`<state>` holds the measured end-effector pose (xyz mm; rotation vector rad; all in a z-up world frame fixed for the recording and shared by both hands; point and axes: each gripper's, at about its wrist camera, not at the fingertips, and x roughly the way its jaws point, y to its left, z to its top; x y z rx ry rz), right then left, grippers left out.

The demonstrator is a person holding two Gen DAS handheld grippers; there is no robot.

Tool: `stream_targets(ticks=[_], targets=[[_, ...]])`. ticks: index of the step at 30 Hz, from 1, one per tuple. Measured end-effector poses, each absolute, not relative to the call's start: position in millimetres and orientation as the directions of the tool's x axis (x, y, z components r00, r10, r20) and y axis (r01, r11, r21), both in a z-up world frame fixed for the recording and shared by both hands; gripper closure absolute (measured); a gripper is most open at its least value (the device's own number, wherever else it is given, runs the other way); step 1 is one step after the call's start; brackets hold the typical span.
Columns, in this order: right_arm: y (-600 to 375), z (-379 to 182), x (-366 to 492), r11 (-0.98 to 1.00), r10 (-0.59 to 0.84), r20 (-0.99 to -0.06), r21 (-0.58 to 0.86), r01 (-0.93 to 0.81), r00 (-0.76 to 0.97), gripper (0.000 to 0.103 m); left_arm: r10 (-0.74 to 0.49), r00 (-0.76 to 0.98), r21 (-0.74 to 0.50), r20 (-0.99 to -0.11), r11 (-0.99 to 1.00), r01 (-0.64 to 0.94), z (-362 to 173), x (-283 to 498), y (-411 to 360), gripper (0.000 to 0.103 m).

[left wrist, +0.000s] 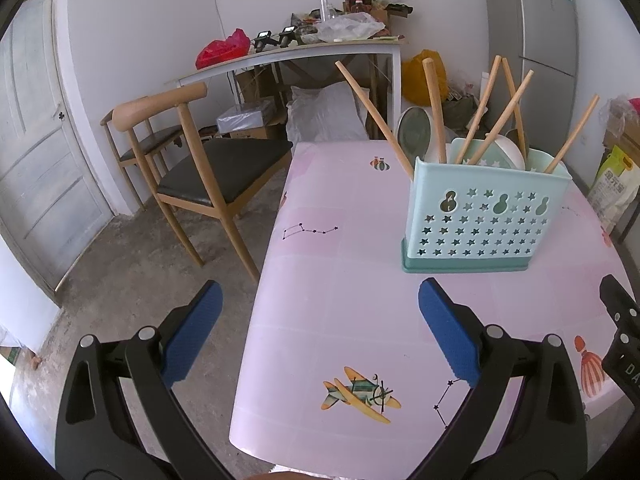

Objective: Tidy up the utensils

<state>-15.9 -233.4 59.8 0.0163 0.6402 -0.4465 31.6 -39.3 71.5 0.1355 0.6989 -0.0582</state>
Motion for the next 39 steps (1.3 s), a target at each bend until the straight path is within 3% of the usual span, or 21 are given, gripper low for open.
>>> stream_targets(ticks=[39], targets=[[-233.5,62.1,-15.8,0.907,-0.396,-0.578,-0.122,0.404,0.714,0.006,-0.022,0.754,0.084,-0.656,0.991,0.102,67.8,30.5,-39.7,0.008]])
